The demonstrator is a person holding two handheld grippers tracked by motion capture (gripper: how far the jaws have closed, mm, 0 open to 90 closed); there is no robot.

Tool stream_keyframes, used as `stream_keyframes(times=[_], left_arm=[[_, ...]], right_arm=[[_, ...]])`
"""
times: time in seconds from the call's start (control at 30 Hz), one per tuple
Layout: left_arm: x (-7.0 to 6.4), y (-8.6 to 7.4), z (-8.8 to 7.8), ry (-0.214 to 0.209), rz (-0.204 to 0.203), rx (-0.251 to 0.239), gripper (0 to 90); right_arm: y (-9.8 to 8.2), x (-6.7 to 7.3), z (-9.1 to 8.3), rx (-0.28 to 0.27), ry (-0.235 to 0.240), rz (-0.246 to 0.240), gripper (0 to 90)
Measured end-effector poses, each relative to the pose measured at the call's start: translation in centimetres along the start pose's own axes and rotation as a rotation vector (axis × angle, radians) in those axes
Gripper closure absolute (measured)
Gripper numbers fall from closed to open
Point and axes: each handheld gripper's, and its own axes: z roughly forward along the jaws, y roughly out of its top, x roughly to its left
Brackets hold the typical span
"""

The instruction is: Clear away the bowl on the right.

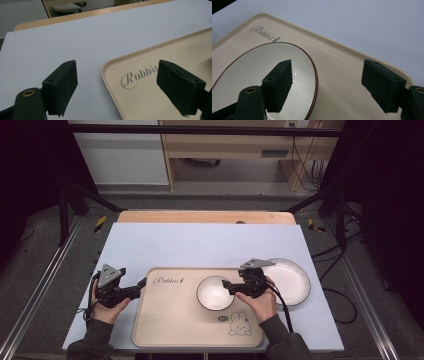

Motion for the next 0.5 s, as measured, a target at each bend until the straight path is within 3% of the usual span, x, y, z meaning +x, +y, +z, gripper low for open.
stream_keyframes(times=[0.3, 0.5], left_arm=[[0.0, 0.0, 0.0, 0.001, -0.001, -0.002, 16.2], [0.0, 0.0, -0.1, 0.001, -0.003, -0.004, 15.6]], right_arm=[[0.3, -0.3, -1.6, -0.094, -0.037, -0.019, 14.4], [0.3, -0.6, -2.8, -0.174, -0.065, -0.058, 9.6]])
